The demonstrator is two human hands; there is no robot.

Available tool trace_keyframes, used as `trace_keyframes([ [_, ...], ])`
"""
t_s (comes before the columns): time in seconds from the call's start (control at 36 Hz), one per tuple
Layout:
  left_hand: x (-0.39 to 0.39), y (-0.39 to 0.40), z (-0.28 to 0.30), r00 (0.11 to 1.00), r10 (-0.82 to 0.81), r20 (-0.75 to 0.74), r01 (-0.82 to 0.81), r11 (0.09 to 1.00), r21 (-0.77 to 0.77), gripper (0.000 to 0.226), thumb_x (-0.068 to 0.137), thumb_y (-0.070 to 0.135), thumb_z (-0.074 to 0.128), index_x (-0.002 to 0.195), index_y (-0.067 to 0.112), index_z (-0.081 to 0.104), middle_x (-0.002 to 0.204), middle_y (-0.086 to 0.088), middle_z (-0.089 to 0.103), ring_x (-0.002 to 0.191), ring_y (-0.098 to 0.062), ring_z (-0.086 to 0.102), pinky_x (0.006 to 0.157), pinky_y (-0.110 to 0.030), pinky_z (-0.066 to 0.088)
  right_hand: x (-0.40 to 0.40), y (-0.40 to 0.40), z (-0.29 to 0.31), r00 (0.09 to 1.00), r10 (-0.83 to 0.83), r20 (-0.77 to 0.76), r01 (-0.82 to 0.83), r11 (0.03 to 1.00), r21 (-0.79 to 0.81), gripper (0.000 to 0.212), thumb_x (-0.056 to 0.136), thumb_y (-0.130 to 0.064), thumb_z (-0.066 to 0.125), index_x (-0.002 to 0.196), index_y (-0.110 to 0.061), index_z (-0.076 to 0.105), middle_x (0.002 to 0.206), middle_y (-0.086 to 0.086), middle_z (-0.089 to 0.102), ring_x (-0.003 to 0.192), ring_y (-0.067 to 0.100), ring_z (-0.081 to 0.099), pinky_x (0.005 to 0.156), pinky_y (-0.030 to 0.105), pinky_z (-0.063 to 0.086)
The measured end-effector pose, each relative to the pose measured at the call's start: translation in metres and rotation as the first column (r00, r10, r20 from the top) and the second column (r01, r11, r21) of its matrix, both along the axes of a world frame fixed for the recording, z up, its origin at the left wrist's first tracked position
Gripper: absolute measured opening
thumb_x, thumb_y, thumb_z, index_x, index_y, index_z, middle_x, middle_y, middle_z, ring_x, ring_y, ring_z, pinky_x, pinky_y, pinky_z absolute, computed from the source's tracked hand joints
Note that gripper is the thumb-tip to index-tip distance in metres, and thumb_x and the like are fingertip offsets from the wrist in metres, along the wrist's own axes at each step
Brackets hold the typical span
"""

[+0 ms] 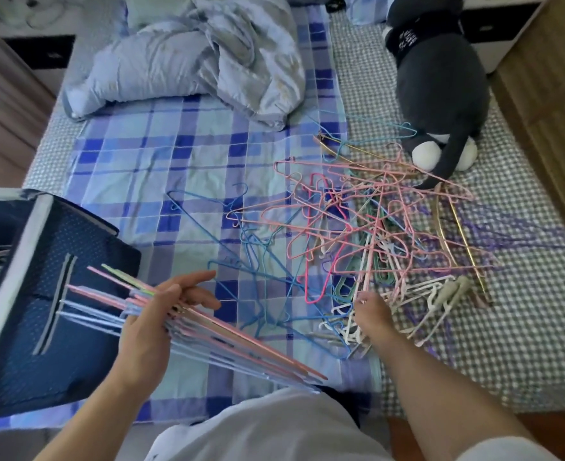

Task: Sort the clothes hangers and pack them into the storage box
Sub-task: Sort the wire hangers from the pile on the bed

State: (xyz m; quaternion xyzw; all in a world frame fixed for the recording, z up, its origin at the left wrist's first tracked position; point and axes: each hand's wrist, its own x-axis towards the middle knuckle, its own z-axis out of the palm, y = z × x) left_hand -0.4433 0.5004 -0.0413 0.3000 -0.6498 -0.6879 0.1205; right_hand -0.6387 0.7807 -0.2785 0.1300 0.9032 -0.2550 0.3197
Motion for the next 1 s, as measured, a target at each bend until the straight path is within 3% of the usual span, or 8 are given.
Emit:
trace_keyframes([
  [0.08, 0.004, 0.001, -0.001, 1.0, 0.012, 0.009, -0.012, 1.0, 0.008, 0.045, 0.096, 0.029, 0.036, 0.109, 0.018, 0.079, 0.089, -0.019, 0.073, 0.091, -0.032, 0.066, 0.092, -0.044, 0.043, 0.001, 0.004, 0.021, 0.983, -0.035, -0.181, 0.055, 0.993, 0.108, 0.014, 0.098, -0.033, 0.052, 0.104, -0.021, 0.049, 0.082, 0.003, 0.063, 0.076, 0.029, 0.061, 0.08, 0.04, 0.05],
  [0.19, 0.005, 0.003, -0.004, 0.999, 0.037, 0.02, -0.037, 0.999, 0.022, 0.044, 0.095, 0.032, 0.038, 0.108, 0.024, 0.079, 0.09, -0.017, 0.073, 0.095, -0.033, 0.063, 0.095, -0.048, 0.038, -0.006, 0.021, 0.046, 0.963, 0.097, -0.253, -0.06, 0.987, 0.147, 0.032, 0.099, -0.046, 0.051, 0.111, -0.017, 0.058, 0.099, 0.01, 0.072, 0.09, 0.031, 0.065, 0.087, 0.039, 0.047],
  [0.28, 0.001, 0.005, -0.002, 0.998, 0.065, -0.004, -0.065, 0.997, 0.032, 0.047, 0.104, 0.02, 0.034, 0.103, 0.025, 0.081, 0.084, -0.013, 0.074, 0.087, -0.023, 0.064, 0.089, -0.041, 0.04, -0.013, 0.032, 0.07, 0.952, 0.091, -0.291, -0.079, 0.995, 0.053, 0.032, 0.1, -0.041, 0.052, 0.115, -0.014, 0.059, 0.1, 0.009, 0.07, 0.084, 0.029, 0.066, 0.073, 0.035, 0.051],
  [0.39, -0.008, 0.003, -0.001, 0.997, 0.066, -0.045, -0.061, 0.992, 0.109, 0.053, 0.105, 0.014, 0.03, 0.099, 0.021, 0.082, 0.079, -0.014, 0.073, 0.08, -0.024, 0.064, 0.079, -0.034, 0.045, -0.009, 0.038, 0.113, 0.858, 0.176, -0.482, -0.085, 0.975, 0.204, 0.027, 0.106, -0.031, 0.042, 0.112, -0.009, 0.057, 0.075, 0.007, 0.066, 0.062, 0.024, 0.057, 0.051, 0.029, 0.035],
  [0.53, -0.016, 0.0, -0.001, 0.997, 0.026, -0.079, -0.016, 0.992, 0.126, 0.044, 0.1, 0.027, 0.037, 0.107, 0.015, 0.079, 0.082, -0.017, 0.073, 0.089, -0.027, 0.066, 0.095, -0.045, 0.04, 0.028, 0.038, 0.139, 0.74, 0.394, -0.545, -0.205, 0.904, 0.376, 0.021, 0.091, -0.01, 0.066, 0.111, -0.002, 0.062, 0.049, 0.003, 0.058, 0.037, 0.019, 0.043, 0.042, 0.021, 0.016],
  [0.61, -0.02, 0.003, 0.006, 0.995, 0.017, -0.097, -0.004, 0.991, 0.131, 0.045, 0.106, 0.018, 0.031, 0.106, 0.011, 0.076, 0.078, -0.014, 0.073, 0.077, -0.018, 0.067, 0.087, -0.041, 0.041, 0.041, 0.041, 0.136, 0.673, 0.473, -0.569, -0.226, 0.864, 0.451, 0.04, 0.067, 0.005, 0.078, 0.106, 0.003, 0.068, 0.039, 0.003, 0.049, 0.028, 0.02, 0.043, 0.044, 0.021, 0.024],
  [0.75, -0.02, -0.002, 0.009, 0.993, -0.016, -0.117, 0.032, 0.99, 0.138, 0.05, 0.106, 0.015, 0.028, 0.105, 0.014, 0.078, 0.08, -0.017, 0.072, 0.079, -0.021, 0.065, 0.086, -0.038, 0.042, 0.054, 0.046, 0.143, 0.692, 0.444, -0.569, -0.171, 0.867, 0.468, 0.049, 0.065, 0.008, 0.074, 0.112, -0.002, 0.069, 0.042, -0.002, 0.051, 0.032, 0.018, 0.043, 0.045, 0.023, 0.031],
  [1.0, -0.019, -0.004, 0.001, 0.994, -0.029, -0.102, 0.039, 0.994, 0.104, 0.045, 0.105, 0.013, 0.029, 0.11, 0.01, 0.074, 0.083, -0.016, 0.073, 0.092, -0.02, 0.066, 0.095, -0.034, 0.041, 0.072, 0.05, 0.14, 0.746, 0.334, -0.576, -0.146, 0.926, 0.348, 0.028, 0.095, -0.019, 0.063, 0.123, -0.02, 0.069, 0.056, 0.005, 0.066, 0.048, 0.026, 0.062, 0.045, 0.029, 0.04],
])
